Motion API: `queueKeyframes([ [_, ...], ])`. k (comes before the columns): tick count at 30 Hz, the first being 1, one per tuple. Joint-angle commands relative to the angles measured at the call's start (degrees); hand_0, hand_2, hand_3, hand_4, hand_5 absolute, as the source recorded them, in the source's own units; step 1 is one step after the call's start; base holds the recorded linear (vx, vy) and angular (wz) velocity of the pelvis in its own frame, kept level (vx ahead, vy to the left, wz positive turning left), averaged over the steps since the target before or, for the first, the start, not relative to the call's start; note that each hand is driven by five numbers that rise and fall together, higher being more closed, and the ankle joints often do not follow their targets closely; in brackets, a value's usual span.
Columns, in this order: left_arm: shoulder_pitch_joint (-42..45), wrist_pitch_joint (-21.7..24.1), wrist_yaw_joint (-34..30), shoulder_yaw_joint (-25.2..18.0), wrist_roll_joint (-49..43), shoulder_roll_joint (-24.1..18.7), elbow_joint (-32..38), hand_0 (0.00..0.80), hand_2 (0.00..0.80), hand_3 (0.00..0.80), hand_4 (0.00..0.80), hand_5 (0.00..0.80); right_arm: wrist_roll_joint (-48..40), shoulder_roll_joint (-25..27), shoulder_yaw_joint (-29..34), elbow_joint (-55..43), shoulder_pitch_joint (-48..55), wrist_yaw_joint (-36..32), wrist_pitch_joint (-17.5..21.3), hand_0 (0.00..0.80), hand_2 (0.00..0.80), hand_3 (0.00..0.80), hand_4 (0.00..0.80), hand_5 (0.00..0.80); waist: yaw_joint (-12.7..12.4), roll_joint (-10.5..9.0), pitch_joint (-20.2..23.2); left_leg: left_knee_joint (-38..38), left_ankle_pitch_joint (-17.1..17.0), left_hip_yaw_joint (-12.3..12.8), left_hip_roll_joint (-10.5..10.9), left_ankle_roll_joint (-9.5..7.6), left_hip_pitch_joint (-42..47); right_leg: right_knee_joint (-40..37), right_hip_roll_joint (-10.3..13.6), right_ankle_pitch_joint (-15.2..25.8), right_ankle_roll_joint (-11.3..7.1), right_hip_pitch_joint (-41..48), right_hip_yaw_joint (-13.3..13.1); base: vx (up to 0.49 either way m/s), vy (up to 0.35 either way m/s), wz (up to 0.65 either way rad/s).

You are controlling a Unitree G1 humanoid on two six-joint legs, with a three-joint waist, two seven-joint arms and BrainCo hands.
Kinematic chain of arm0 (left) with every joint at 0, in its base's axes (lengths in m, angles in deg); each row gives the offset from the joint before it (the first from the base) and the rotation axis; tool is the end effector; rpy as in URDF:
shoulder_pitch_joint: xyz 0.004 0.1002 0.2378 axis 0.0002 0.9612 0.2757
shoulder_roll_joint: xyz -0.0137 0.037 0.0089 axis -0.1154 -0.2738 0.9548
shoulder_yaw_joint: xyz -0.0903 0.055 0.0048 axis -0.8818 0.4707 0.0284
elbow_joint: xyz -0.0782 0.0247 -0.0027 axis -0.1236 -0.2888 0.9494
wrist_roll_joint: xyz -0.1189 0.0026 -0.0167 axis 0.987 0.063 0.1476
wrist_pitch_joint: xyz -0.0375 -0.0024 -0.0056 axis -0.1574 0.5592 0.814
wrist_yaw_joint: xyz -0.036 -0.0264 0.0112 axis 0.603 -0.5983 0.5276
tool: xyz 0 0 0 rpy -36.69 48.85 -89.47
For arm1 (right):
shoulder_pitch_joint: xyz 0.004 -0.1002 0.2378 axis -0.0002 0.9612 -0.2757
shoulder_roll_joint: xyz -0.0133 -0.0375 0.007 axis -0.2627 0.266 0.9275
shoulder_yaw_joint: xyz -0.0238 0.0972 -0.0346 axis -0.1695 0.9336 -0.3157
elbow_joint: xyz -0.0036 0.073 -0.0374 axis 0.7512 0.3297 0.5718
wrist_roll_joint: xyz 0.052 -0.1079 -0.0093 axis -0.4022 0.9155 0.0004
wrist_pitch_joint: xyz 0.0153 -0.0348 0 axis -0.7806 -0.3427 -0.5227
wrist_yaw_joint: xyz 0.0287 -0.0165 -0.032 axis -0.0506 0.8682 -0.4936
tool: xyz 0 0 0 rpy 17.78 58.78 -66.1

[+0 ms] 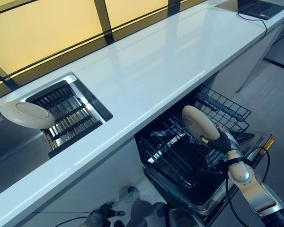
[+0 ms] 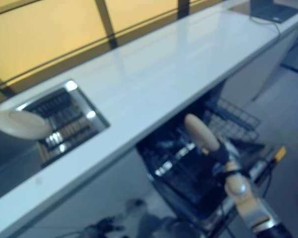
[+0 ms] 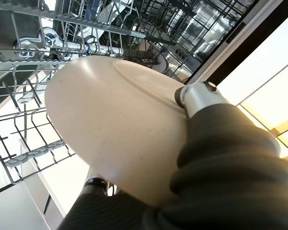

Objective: Take plates into dishwasher

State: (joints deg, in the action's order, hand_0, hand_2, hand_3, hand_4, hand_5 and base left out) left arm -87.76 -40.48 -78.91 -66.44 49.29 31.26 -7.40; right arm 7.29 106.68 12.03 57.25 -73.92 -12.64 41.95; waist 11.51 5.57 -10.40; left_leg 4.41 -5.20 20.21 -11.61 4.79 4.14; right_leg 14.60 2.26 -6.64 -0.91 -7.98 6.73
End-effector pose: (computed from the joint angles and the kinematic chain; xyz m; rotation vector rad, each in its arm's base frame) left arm 0.1216 0.1894 -0.1292 0.4547 1.0809 -0.2448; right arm 0.2154 -0.2286 0.0805 -0.9347 -0.0038 -0.0489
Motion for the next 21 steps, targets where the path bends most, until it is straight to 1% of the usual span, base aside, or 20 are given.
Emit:
queueKeyframes([
  [1, -1.4, -0.4, 0.5, -0.8, -1.7, -2.1, 0.8, 0.000, 0.000, 0.000, 0.000, 0.000, 3.2, -3.5, -1.6, 1.4, -6.4, 1.9, 1.2, 0.800, 0.800, 0.800, 0.800, 0.800, -1.2, -5.45, -0.8, 0.6, 5.6, -0.2, 5.0, -2.34, -1.8, -16.9, 0.1, 1.3, 0.24, 12.4, 3.8, 0.000, 0.000, 0.00],
  [18, -1.4, -0.7, 0.2, -0.5, -2.5, -2.2, 1.3, 0.000, 0.000, 0.000, 0.000, 0.000, 3.1, -4.3, -3.3, 2.8, -7.0, 1.6, 1.9, 0.800, 0.800, 0.800, 0.800, 0.800, -1.5, -4.92, -1.3, 0.6, 5.6, -0.7, 5.2, -2.27, -1.9, -16.4, 0.4, 1.1, 0.26, 11.9, 4.0, 0.000, 0.000, 0.00],
  [21, -1.6, -0.9, 0.0, -0.2, -2.5, -2.3, 1.6, 0.000, 0.000, 0.000, 0.000, 0.000, 2.6, -4.5, -3.8, 3.5, -7.2, 1.0, 1.1, 0.800, 0.800, 0.800, 0.800, 0.800, -1.6, -4.85, -1.3, 0.6, 5.6, -0.9, 5.3, -2.30, -2.0, -16.4, 0.4, 1.1, 0.30, 11.9, 4.1, 0.000, 0.000, 0.00],
])
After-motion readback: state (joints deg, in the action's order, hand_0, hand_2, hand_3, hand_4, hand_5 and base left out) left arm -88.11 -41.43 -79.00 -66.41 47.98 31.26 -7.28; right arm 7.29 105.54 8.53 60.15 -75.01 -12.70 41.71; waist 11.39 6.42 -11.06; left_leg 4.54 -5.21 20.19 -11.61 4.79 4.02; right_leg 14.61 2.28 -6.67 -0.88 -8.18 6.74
